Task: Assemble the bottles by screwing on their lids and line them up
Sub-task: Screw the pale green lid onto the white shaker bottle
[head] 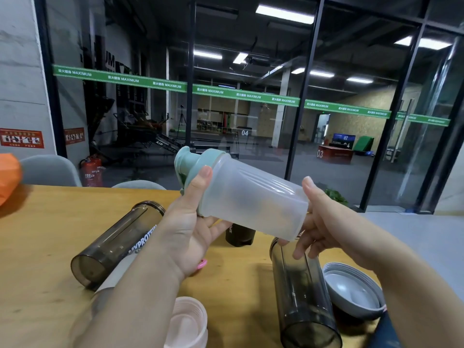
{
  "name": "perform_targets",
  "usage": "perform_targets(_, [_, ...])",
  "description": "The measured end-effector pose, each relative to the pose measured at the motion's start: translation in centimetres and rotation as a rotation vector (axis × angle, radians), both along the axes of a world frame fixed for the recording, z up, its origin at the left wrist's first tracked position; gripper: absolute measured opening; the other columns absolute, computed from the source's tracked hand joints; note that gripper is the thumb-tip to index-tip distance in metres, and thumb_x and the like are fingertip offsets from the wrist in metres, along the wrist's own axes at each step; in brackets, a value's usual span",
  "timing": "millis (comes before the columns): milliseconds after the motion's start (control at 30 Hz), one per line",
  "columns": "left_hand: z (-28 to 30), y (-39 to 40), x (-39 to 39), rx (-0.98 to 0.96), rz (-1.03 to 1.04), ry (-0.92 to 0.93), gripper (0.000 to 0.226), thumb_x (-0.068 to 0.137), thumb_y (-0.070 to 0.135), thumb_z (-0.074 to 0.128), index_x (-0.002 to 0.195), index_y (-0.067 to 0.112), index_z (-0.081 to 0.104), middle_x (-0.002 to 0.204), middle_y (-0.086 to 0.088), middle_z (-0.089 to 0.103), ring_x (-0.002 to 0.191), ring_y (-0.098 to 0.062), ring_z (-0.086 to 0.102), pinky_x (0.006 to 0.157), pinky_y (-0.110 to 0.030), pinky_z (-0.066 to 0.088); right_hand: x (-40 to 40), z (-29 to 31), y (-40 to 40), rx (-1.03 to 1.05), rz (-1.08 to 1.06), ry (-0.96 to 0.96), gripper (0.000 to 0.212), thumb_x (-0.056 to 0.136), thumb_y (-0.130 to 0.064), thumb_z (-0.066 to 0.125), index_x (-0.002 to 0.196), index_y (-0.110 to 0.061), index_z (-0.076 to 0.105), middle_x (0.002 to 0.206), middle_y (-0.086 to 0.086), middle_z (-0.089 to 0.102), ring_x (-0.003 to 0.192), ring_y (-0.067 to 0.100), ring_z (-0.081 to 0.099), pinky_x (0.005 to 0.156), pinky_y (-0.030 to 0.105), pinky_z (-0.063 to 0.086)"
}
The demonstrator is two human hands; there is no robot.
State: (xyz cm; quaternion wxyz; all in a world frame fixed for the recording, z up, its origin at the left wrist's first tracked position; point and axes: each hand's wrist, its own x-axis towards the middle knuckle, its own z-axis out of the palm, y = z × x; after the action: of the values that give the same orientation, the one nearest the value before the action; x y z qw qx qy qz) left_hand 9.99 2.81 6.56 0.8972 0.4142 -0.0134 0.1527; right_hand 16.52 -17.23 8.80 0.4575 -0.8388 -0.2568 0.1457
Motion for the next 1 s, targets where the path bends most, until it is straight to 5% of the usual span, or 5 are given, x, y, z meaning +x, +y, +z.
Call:
perform_targets(133, [-0.2, 0.1, 0.3, -0.029, 0.051, 0.020, 0.062, 0.064, 0.036, 0.069, 0.121, 0.016, 0.059, 0.108, -0.006, 0.073, 0.103, -0.026, 0.069, 0.086, -0.048, 0.053, -0.1, -0.2, 0.2, 0.067, -0.031, -0.140, 0.083, 0.066, -0.089, 0.036, 0.125, -0.033, 0.049, 0.109, -0.004, 0.069, 0.080, 0.014, 0.071, 0.073, 0.034, 0.056])
perform_targets(300, [-0.2, 0.3, 0.4, -0.097, 0.079, 0.036, 0.064, 0.064, 0.035, 0.071, 0.123, 0.014, 0.058, 0.108, -0.008, 0.073, 0.101, -0.027, 0.069, 0.089, -0.049, 0.052, -0.3, -0.1, -0.1, 0.045, 0.083, -0.345, 0.090, 0.054, -0.052, 0.082, 0.122, -0.061, 0.024, 0.130, -0.026, 0.043, 0.097, 0.008, 0.067, 0.088, 0.038, 0.055])
perform_targets(500, [-0.1, 0.3, 0.1, -0.034, 0.075, 0.047, 0.057, 0.064, 0.038, 0.068, 0.118, 0.019, 0.060, 0.108, -0.005, 0.074, 0.102, -0.026, 0.069, 0.090, -0.048, 0.051, -0.5, 0.0, 0.1, 0.028, 0.047, -0.438, 0.067, 0.066, -0.031, 0.081, 0.106, -0.054, 0.031, 0.119, -0.031, 0.046, 0.091, 0.001, 0.066, 0.080, 0.033, 0.058])
perform_targets(833, [0.0, 0.3, -0.2, 0.015, 0.052, 0.017, 0.052, 0.066, 0.042, 0.065, 0.115, 0.023, 0.063, 0.106, 0.000, 0.074, 0.101, -0.021, 0.070, 0.086, -0.044, 0.051, -0.3, -0.5, -0.1, 0.075, -0.001, -0.313, 0.057, 0.062, -0.065, 0.052, 0.106, -0.029, 0.053, 0.085, -0.013, 0.069, 0.073, 0.013, 0.070, 0.070, 0.036, 0.053])
perform_targets(1000, [0.1, 0.2, -0.4, 0.031, 0.040, 0.017, 0.050, 0.067, 0.041, 0.064, 0.114, 0.023, 0.063, 0.106, -0.001, 0.074, 0.102, -0.021, 0.069, 0.089, -0.045, 0.050, 1.9, -0.9, 0.6, 0.023, -0.070, -0.127, 0.062, 0.061, -0.070, 0.038, 0.083, -0.022, 0.069, 0.079, -0.002, 0.075, 0.058, 0.021, 0.068, 0.055, 0.031, 0.043])
